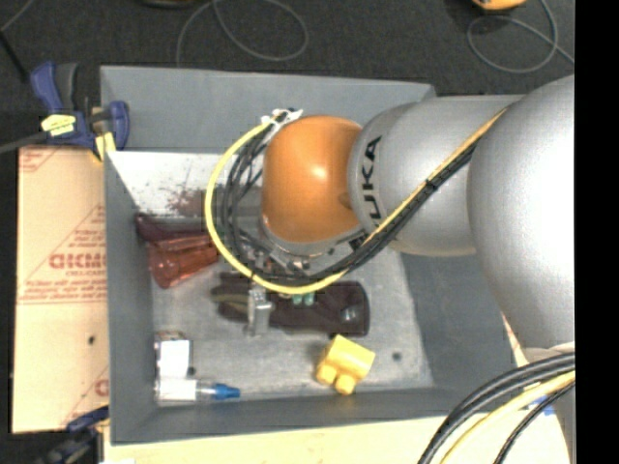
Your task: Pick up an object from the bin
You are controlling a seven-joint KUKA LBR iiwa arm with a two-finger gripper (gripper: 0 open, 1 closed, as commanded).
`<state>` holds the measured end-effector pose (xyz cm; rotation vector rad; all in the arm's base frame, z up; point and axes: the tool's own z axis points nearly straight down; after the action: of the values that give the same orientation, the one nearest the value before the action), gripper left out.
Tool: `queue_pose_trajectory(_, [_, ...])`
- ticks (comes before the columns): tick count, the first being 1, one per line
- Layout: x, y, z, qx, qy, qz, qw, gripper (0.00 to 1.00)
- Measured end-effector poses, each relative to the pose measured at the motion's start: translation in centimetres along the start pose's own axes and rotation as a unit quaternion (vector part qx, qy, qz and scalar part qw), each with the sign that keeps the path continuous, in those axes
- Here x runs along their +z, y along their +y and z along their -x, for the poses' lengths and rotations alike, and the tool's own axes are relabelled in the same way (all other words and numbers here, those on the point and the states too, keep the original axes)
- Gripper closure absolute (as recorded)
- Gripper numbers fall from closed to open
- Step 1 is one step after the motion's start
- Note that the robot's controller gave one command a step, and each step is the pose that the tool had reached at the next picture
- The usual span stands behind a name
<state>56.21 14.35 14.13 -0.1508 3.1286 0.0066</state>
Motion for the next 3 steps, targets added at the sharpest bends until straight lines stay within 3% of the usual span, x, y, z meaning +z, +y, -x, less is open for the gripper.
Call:
queue_pose_trajectory(1, [1.4, -0.5, -0.9, -0.064, 0.0043, -0.001, 0.9980, 0.00])
queue_pose_trajectory(2, [-0.3, -0.9, -0.7, -0.100, -0.0025, 0.000, 0.9950, 0.00])
queue_pose_trajectory(3, [6.1, -2.8, -0.6, 0.051, 0.0020, -0.001, 0.9987, 1.00])
